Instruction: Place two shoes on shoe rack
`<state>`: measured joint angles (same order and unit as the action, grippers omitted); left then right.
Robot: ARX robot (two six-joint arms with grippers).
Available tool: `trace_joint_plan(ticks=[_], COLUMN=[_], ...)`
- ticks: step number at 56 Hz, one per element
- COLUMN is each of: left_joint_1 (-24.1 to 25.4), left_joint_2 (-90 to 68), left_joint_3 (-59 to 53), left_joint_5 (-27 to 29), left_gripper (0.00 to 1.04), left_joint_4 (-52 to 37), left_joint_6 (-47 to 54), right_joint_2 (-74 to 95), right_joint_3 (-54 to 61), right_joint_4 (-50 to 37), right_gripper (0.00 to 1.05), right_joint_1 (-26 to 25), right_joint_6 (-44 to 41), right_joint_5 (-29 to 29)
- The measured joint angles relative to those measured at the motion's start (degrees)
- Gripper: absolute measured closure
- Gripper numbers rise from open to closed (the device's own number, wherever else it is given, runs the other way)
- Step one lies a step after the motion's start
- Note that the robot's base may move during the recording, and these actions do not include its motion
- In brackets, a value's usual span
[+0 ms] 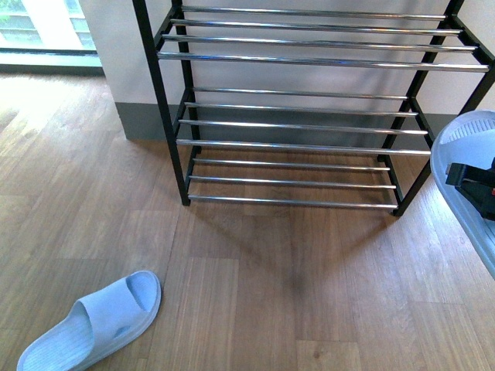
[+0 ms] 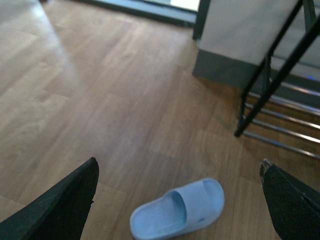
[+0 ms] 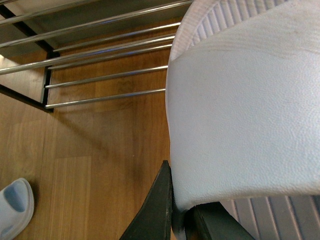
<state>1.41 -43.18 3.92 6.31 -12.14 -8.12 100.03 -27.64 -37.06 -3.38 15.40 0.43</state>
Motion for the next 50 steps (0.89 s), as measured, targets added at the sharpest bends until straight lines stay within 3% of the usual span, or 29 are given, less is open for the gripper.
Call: trace_joint_plan(ticks=[9,17,34,50], left_joint_1=[1.2,0.0,-0.9,1.0], left_joint_2=[-40.0,-66.1,-101.8,-115.4], left_joint_3=[3.6,10.4,27.5,42.2], left_joint_5=[-6.5,-9.9,-15.1,-15.1], left_gripper=[0.09,0.09,0.09,0.09], left_joint_4=[-29.5,-40.8,-37.5,-30.3], left_joint_6=[4.9,9.7,18.6,21.0], right_joint_2=[0.0,0.0,0.0,0.0], right_joint_3=[0.0,0.0,0.0,0.0], right_joint_4=[0.0,0.0,0.0,0.0], right_gripper=[1.03,1.03,1.03,1.03], right_joint_1=[0.0,0.0,0.0,0.0], right_joint_6=[0.0,0.0,0.0,0.0], right_joint_5=[0.0,0.0,0.0,0.0])
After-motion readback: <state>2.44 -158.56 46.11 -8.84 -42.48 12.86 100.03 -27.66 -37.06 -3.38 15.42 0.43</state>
